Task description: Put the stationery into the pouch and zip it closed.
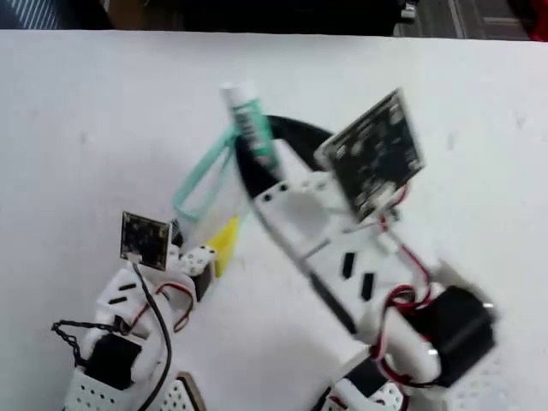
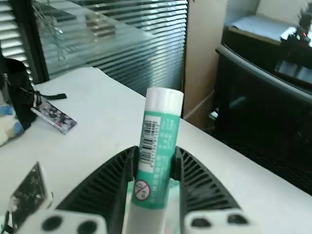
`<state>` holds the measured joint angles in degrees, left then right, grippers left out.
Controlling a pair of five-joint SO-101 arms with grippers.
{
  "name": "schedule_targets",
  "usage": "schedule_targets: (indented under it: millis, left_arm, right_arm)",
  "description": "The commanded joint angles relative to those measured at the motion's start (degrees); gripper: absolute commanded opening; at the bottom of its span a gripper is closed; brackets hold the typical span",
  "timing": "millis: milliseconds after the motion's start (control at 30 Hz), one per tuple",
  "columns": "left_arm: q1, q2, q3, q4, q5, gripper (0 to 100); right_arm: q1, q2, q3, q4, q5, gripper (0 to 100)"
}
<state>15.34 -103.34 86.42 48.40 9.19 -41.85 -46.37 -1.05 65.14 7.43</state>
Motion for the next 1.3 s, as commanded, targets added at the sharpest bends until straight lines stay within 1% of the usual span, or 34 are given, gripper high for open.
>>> schedule_targets:
  millis: [0,100,133,200,267,367,500,733,900,1000,1067,1133,1267]
  left_arm:
    - [0.8,-0.6,-1.5,-0.1,-0.4,22]
    - [0.7,-0.6,-1.5,-0.4,-0.4,22]
    - [0.7,-0.6,-1.5,-0.4,-0.4,22]
    - [0.7,-0.6,-1.5,-0.5,-0.4,22]
    - [0.7,-0.6,-1.5,-0.5,-0.4,22]
    - [0.7,-0.6,-1.4,-0.5,-0.4,22]
    - [0.7,-0.6,-1.4,-0.5,-0.4,22]
    - [0.7,-0.6,-1.4,-0.5,-0.4,22]
    - [0.7,-0.6,-1.4,-0.5,-0.4,22]
    - [0.7,-0.6,-1.4,-0.5,-0.4,22]
    - [0.7,-0.6,-1.4,-0.4,-0.4,22]
    - [0.7,-0.6,-1.4,-0.4,-0.4,22]
    - [0.1,-0.6,-1.4,-0.5,-0.4,22]
  right_arm:
    - [-2.6,-5.8,14.5,-18.6,0.7,1.7]
    - [-2.5,-10.0,28.0,-33.4,0.8,1.7]
    - [-2.5,-10.9,31.9,-37.8,1.8,1.7]
    - [-2.9,-12.2,38.2,-44.3,6.1,1.7]
    - [-4.4,-12.7,41.9,-48.0,8.8,1.7]
    - [-6.2,-12.7,43.3,-49.8,9.1,1.7]
    - [-8.6,-12.6,44.3,-49.5,9.1,1.7]
    - [-7.5,-13.1,51.8,-49.8,9.1,1.7]
    - [-7.4,-13.2,51.9,-50.2,9.0,1.7]
    - [-7.2,-12.6,52.3,-56.9,9.0,1.7]
    - [-6.7,-12.1,53.5,-59.6,9.0,1.7]
    - [-5.8,-11.9,55.6,-61.4,7.4,1.7]
    - [-1.4,-13.0,58.6,-62.0,0.4,1.7]
